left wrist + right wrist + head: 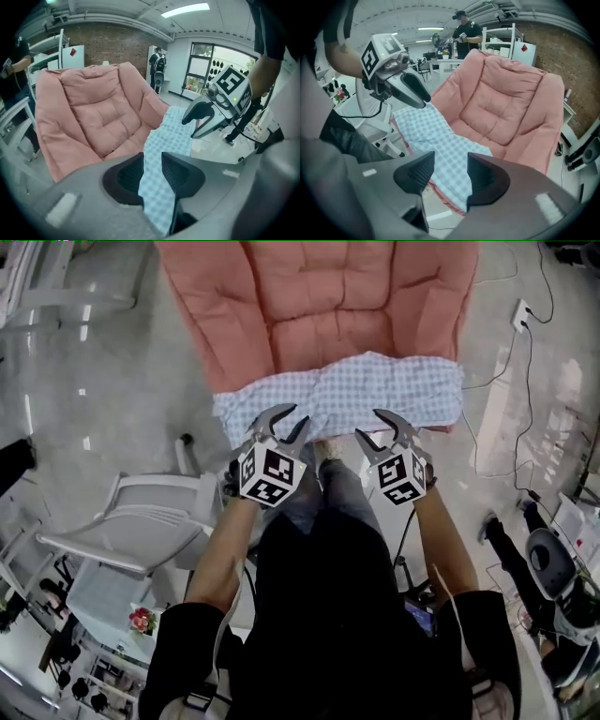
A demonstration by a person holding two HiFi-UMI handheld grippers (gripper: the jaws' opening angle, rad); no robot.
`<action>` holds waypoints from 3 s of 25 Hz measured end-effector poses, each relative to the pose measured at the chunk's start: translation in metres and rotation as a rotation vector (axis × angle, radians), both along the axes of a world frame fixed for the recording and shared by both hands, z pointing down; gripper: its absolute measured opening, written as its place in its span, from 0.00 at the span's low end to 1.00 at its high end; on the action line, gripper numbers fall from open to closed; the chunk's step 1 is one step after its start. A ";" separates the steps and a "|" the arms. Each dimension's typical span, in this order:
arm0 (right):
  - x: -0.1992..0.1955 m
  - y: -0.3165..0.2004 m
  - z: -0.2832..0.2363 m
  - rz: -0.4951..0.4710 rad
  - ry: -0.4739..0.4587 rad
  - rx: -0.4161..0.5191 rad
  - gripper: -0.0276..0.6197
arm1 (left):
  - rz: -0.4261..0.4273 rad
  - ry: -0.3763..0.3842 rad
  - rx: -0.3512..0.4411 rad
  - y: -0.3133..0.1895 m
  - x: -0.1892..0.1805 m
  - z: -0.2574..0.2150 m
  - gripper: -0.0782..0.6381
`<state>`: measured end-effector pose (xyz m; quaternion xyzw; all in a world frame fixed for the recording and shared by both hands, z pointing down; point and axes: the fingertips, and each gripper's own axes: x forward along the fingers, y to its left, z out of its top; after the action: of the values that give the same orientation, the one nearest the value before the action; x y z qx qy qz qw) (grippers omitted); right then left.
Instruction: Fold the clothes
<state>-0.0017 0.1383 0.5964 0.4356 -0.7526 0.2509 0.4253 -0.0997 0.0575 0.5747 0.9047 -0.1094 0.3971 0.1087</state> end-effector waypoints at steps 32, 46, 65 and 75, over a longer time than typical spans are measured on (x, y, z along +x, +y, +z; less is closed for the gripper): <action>0.316 0.120 0.025 0.424 -0.343 0.088 0.34 | 0.120 -0.073 0.023 0.132 0.325 0.030 0.29; 0.323 0.089 0.079 0.817 -0.999 -0.088 0.52 | 0.132 -0.104 0.039 0.134 0.342 0.054 0.29; 0.307 0.076 0.093 1.234 -1.769 -0.162 0.56 | 0.220 -0.085 0.011 0.131 0.347 0.062 0.28; 0.311 0.058 0.102 1.249 -1.882 -0.118 0.52 | 0.255 -0.061 -0.020 0.132 0.345 0.066 0.28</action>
<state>0.3093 0.1968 0.6986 0.3526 -0.4112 0.6827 -0.4904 0.2453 0.1891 0.6405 0.8977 0.0073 0.4360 0.0629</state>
